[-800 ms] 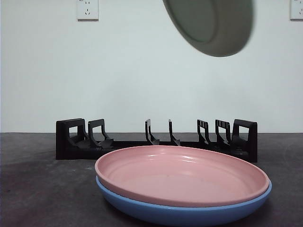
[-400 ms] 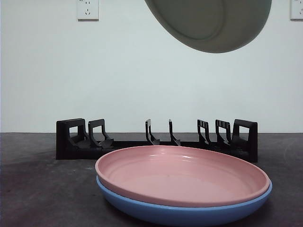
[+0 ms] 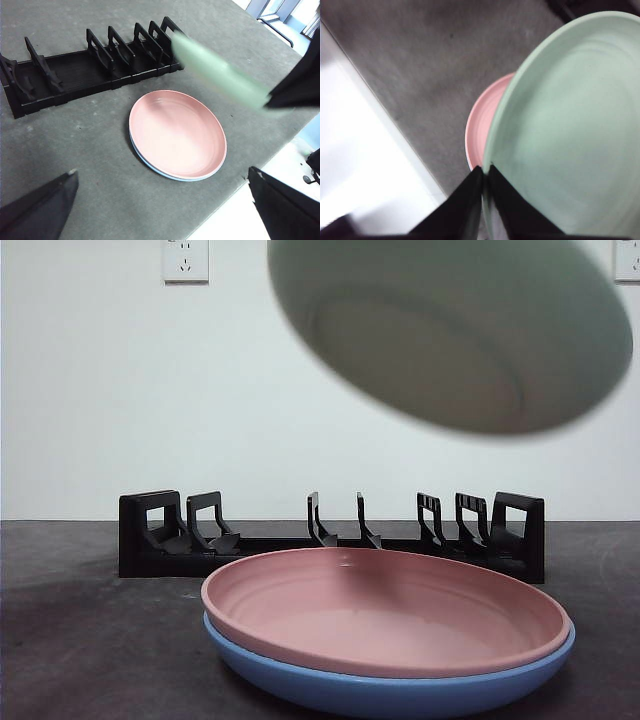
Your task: Place the plate
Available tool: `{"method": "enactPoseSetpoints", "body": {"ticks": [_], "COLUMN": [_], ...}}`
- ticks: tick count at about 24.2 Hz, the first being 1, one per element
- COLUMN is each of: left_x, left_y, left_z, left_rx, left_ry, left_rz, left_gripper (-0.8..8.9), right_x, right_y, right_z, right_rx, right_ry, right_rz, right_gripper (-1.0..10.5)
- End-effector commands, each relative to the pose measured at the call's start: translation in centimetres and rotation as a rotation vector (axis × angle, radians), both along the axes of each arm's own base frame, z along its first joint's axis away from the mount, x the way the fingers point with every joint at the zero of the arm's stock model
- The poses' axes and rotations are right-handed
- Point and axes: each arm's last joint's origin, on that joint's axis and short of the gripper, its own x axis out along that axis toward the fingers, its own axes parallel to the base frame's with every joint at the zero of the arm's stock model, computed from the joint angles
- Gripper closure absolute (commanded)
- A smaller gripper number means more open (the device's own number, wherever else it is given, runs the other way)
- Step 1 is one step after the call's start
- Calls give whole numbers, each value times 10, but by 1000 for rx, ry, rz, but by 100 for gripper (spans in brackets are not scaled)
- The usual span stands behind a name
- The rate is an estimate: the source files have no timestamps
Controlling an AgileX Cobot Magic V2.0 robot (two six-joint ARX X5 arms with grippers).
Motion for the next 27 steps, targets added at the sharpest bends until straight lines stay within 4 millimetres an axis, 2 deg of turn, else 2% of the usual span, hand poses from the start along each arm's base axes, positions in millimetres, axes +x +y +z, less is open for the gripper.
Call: {"method": "enactPoseSetpoints", "body": {"ticks": [1,8,13,17,22,25,27], "left_x": [-1,-1,-1,-1,-1,-1,-1], "left_y": [1,1,1,1,1,1,1], "left_z": [5,5,5,5,5,5,5], "left_rx": [-6,-6,-5,-5,-6,-6,-6], "left_ry": [-28,-28,-28,-28,-28,-28,-28], "left_rz": [-9,-9,-9,-9,-9,-9,-9], "left_gripper": [284,284,284,284,284,284,284], "right_x": [-5,-5,2,7,9,8,8], "right_y": [12,36,65,78,87,88,87], "right_z": [-19,-58,-89,-113,-132,-134,-134], "right_rx": [-38,-173,-224,-289,-335,-335,-338], "right_ry": [-24,-44,-51,-64,-46,-43,-48], "right_rz": [-14,-4,-3,-13,-23,-33,-48], "right_gripper": [938,938,938,938,938,932,862]}}
